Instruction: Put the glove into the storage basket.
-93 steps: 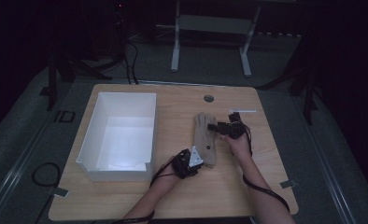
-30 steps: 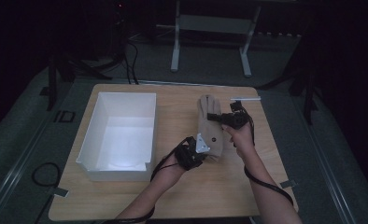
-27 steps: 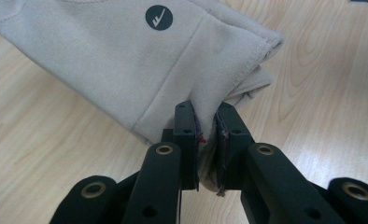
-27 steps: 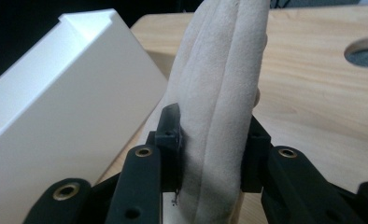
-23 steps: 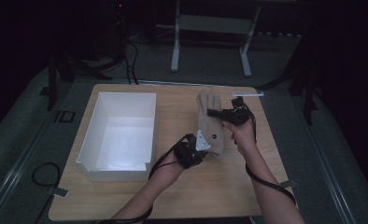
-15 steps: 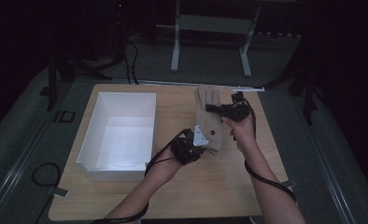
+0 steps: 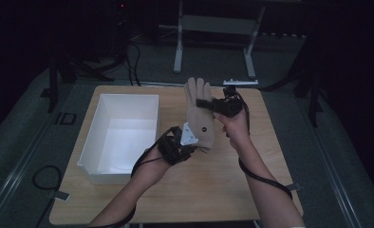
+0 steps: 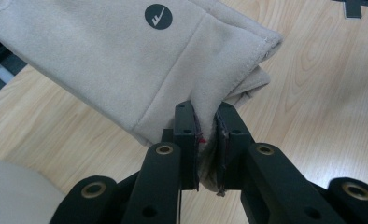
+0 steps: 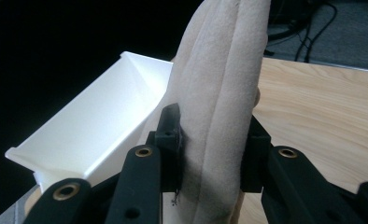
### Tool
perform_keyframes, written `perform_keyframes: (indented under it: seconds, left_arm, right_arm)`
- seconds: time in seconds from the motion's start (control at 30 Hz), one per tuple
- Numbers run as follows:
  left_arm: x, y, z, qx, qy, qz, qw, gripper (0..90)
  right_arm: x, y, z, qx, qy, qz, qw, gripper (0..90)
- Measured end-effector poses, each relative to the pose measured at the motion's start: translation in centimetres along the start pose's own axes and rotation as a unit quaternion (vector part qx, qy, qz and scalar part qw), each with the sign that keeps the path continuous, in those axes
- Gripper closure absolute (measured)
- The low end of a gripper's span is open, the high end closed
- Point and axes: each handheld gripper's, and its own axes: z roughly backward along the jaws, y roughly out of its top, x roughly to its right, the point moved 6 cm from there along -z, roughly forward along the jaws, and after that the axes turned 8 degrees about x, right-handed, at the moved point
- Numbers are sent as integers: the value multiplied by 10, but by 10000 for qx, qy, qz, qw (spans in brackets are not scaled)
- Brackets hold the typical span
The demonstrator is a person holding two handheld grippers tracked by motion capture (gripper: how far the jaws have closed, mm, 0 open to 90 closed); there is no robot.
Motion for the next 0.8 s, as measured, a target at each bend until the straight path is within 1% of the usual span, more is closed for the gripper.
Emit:
perform_keyframes:
  seconds: [0.1, 0.23, 0.3, 0.43, 0.53, 0.7, 0.8]
  left_arm:
    - [-4, -4, 9, 9, 38, 54, 10000, 815]
    - [-10, -10, 22, 3, 124, 76, 9999, 815]
    - [-12, -11, 27, 11, 179, 71, 9998, 815]
    - [-17, -14, 39, 40, 247, 114, 9996, 815]
    - [-22, -17, 49, 36, 319, 151, 9994, 815]
    - [-31, -26, 64, -1, 452, 207, 9988, 815]
    - [-35, -33, 71, -16, 523, 256, 9983, 815]
  right_arm:
    - [-10, 3, -8, -36, 63, 81, 9999, 678]
    - [-25, 7, -19, -50, 188, 143, 9997, 679]
    - [-32, 10, -24, -70, 199, 217, 9995, 679]
    - [-43, 14, -32, -71, 309, 172, 9993, 678]
    - [-51, 18, -40, -86, 365, 234, 9990, 679]
    - [-65, 21, -55, -136, 456, 274, 9985, 678]
    - [-74, 21, -65, -169, 539, 255, 9981, 678]
